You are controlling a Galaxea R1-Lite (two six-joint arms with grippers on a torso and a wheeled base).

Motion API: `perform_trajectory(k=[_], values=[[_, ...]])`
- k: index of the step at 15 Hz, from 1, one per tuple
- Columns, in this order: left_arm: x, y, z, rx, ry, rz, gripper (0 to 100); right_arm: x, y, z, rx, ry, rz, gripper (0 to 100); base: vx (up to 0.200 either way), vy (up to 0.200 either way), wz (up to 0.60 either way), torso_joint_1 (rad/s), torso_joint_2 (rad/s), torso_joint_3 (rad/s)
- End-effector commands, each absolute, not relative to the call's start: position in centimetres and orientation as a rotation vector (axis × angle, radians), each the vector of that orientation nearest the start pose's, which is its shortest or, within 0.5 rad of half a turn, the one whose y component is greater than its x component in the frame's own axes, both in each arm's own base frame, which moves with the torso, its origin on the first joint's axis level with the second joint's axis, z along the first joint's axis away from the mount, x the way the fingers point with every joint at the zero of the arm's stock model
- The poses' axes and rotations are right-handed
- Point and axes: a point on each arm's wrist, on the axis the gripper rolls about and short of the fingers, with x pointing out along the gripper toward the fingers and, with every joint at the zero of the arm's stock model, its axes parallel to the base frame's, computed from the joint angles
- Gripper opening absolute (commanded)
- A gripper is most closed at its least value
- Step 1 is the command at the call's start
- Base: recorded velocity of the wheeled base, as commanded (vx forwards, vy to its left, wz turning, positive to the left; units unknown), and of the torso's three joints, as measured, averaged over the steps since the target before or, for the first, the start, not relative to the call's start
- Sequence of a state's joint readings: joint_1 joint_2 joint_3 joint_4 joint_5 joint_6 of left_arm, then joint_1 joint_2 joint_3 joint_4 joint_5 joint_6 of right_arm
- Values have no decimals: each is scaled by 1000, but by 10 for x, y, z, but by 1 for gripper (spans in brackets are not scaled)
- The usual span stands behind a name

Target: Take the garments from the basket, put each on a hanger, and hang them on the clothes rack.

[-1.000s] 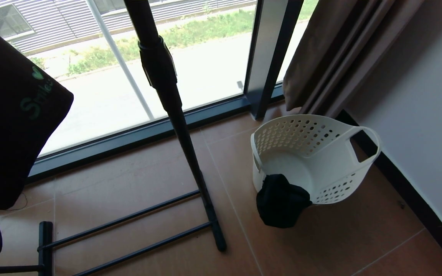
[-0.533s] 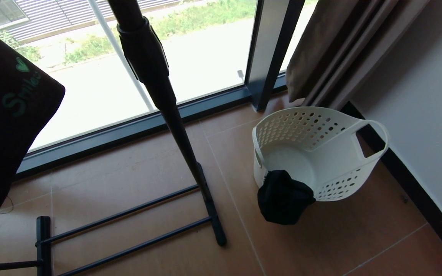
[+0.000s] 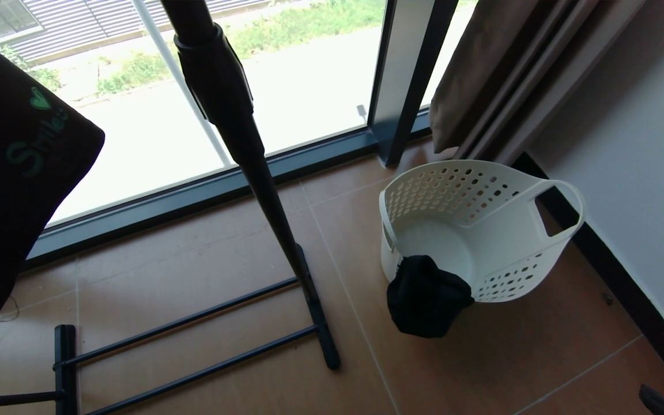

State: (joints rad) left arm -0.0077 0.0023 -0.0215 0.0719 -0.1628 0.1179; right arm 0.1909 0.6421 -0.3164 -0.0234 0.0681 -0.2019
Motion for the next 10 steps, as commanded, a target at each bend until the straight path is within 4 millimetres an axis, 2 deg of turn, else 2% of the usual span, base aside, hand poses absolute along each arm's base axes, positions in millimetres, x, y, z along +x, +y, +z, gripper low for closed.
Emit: perform_trajectory(k=[1,3,5,6,7,8,9,10], values=[[-25,-3,74,114,42,-173,100,138,47,202,-366,396,450,100,0,0,0,0,0,0],[-25,-3,74,112,42,-173,100,179,63,203,-429,443,482,100,0,0,0,0,0,0],[-25,-3,74,111,42,-173,100,205,72,195,-481,482,501,100,0,0,0,0,0,0],[-25,-3,74,111,42,-173,100,229,79,185,-561,503,522,100,0,0,0,0,0,0],[-25,-3,74,111,42,-173,100,240,83,177,-615,518,542,100,0,0,0,0,0,0],[-25,-3,74,111,42,-173,100,242,84,175,-624,520,546,100,0,0,0,0,0,0],[-25,-3,74,111,44,-172,100,263,90,153,-741,531,588,100,0,0,0,0,0,0],[-25,-3,74,111,42,-173,100,273,92,143,-805,537,597,100,0,0,0,0,0,0]])
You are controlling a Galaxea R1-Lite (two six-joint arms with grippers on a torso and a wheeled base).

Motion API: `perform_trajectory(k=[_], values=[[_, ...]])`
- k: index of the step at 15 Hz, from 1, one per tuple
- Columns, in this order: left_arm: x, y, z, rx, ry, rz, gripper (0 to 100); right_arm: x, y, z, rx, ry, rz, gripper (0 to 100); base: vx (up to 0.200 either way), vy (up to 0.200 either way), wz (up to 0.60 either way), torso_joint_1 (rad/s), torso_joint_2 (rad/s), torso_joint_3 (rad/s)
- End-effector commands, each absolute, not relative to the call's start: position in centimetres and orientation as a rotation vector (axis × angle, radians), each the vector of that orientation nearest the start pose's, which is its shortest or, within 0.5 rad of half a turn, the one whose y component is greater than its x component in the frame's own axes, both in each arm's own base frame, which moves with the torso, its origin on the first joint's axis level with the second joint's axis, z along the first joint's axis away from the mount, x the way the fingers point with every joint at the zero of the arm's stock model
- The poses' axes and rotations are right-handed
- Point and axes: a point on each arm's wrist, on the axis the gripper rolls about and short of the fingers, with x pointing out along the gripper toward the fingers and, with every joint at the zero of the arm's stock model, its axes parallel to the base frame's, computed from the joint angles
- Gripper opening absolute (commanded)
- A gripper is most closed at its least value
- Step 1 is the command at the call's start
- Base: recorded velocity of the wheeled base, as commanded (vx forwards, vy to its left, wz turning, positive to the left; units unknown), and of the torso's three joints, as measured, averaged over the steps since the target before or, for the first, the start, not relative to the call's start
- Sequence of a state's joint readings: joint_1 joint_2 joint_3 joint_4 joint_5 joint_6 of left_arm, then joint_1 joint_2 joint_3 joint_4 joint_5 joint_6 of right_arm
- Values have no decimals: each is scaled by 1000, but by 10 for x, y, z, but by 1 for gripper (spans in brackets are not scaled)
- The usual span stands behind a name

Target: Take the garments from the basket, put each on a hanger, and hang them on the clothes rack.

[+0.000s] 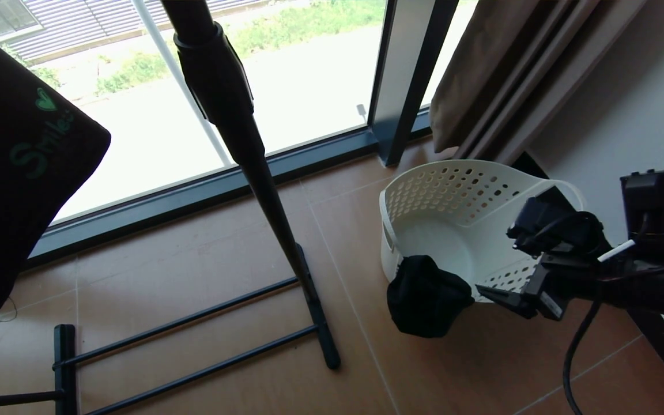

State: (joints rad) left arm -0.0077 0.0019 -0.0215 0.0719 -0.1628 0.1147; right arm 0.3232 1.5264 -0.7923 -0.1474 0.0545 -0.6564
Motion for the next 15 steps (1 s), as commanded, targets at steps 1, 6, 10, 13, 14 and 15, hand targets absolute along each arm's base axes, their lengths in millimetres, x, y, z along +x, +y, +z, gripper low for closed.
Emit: perform_trajectory(k=[1,6,10,13,14,15], values=[[-25,-3,74,111,42,-173,100,285,93,131,-860,549,588,100,0,0,0,0,0,0],[-25,-3,74,109,42,-173,100,330,102,95,-910,551,449,100,0,0,0,0,0,0],[-25,-3,74,109,42,-173,100,334,102,90,-918,564,431,100,0,0,0,0,0,0],[-25,-3,74,109,42,-173,100,340,103,86,-929,572,406,100,0,0,0,0,0,0],[-25,-3,74,109,44,-173,100,343,103,90,-925,557,397,100,0,0,0,0,0,0],[-25,-3,74,109,42,-173,100,346,104,94,-922,542,389,100,0,0,0,0,0,0]])
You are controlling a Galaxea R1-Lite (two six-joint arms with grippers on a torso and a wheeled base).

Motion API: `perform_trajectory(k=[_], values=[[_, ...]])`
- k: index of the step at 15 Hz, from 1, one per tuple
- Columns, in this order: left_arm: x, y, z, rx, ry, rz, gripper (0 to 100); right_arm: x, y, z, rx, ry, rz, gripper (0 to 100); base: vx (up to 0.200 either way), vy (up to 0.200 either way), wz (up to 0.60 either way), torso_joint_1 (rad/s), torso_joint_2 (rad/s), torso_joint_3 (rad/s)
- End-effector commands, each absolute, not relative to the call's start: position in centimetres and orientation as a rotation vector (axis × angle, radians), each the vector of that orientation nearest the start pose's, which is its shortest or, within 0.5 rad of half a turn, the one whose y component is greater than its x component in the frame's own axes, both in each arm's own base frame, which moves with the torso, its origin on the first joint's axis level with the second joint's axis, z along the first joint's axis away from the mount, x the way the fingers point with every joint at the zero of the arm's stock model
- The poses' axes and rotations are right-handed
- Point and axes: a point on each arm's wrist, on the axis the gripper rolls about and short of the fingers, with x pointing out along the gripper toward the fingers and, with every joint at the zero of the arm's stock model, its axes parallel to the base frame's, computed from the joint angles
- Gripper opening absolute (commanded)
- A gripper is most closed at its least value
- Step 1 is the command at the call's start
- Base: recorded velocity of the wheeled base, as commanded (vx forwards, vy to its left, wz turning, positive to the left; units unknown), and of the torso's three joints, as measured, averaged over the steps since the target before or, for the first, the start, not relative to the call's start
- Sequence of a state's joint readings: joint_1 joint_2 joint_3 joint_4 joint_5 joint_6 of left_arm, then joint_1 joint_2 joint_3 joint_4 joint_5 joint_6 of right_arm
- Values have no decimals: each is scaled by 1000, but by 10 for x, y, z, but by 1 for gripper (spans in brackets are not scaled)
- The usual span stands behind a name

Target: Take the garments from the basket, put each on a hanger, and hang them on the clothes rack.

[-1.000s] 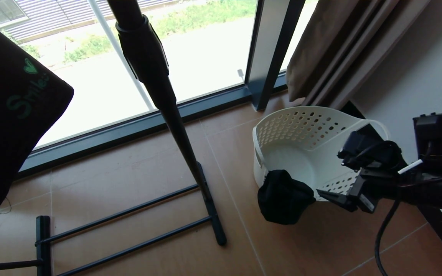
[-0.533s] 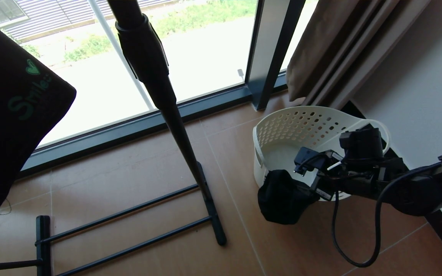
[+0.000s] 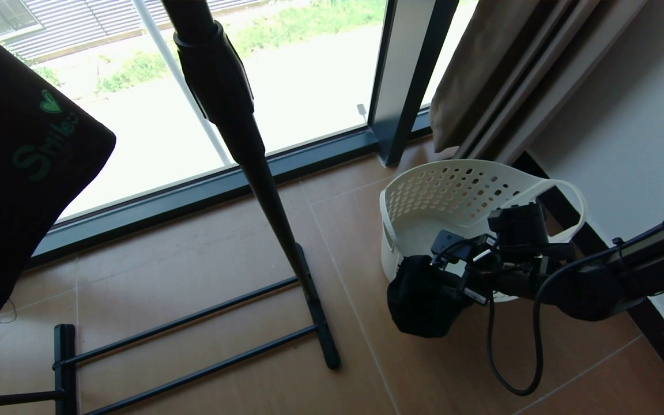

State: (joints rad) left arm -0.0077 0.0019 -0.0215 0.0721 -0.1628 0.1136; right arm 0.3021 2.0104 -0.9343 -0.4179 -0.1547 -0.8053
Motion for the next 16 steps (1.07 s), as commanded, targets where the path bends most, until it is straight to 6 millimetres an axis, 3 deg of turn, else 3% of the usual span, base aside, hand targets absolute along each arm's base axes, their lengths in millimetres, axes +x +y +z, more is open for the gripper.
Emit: perform_trajectory(k=[1,10,16], values=[[-25,-3,74,109,42,-173,100,347,103,95,-921,537,386,100,0,0,0,0,0,0],[-25,-3,74,109,42,-173,100,353,100,100,-907,516,368,100,0,0,0,0,0,0],[-25,-3,74,109,42,-173,100,363,106,88,-913,532,384,100,0,0,0,0,0,0]])
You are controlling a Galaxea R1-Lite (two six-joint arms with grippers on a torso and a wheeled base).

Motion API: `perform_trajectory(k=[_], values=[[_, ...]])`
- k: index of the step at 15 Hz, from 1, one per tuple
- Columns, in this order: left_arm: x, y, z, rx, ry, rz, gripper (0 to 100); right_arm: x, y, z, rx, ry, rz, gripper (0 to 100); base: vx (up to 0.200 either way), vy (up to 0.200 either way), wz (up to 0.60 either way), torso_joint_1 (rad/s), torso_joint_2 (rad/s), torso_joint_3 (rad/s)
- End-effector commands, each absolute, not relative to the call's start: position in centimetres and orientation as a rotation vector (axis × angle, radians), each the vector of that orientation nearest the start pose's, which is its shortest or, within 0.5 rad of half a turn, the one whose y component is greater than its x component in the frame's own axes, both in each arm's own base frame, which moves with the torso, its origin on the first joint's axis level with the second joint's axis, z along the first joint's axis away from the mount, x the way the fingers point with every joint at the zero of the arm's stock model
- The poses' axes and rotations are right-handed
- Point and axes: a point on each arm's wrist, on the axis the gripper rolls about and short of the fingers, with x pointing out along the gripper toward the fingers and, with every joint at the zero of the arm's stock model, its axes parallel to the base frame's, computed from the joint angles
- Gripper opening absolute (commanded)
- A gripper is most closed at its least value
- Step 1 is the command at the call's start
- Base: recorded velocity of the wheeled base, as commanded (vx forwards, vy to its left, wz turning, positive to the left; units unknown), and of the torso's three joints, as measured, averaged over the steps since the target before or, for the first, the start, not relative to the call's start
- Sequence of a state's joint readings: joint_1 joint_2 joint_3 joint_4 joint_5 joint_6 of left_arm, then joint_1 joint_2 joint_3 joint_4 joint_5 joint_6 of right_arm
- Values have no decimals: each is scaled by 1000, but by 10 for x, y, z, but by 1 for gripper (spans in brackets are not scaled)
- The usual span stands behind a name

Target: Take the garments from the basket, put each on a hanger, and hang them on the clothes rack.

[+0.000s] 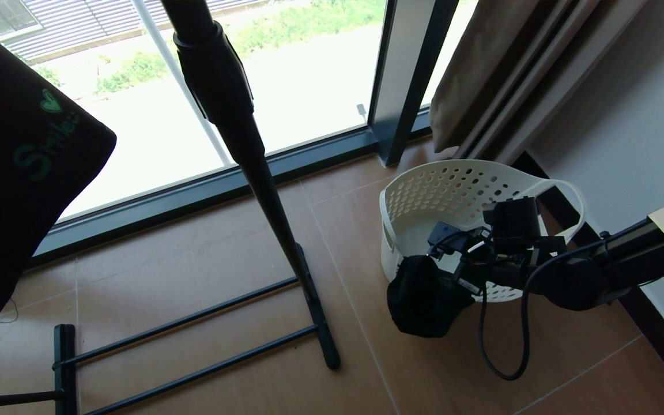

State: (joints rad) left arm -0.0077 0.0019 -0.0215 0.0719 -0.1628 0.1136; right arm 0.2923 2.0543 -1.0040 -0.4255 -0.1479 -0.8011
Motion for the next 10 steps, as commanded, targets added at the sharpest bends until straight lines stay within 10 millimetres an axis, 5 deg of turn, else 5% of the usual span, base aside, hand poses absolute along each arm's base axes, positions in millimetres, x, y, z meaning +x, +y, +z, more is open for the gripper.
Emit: perform_trajectory(k=[1,10], values=[[-25,-3,74,109,42,-173,100,364,107,88,-913,529,383,100,0,0,0,0,0,0],[-25,-3,74,109,42,-173,100,380,112,76,-914,536,387,100,0,0,0,0,0,0]])
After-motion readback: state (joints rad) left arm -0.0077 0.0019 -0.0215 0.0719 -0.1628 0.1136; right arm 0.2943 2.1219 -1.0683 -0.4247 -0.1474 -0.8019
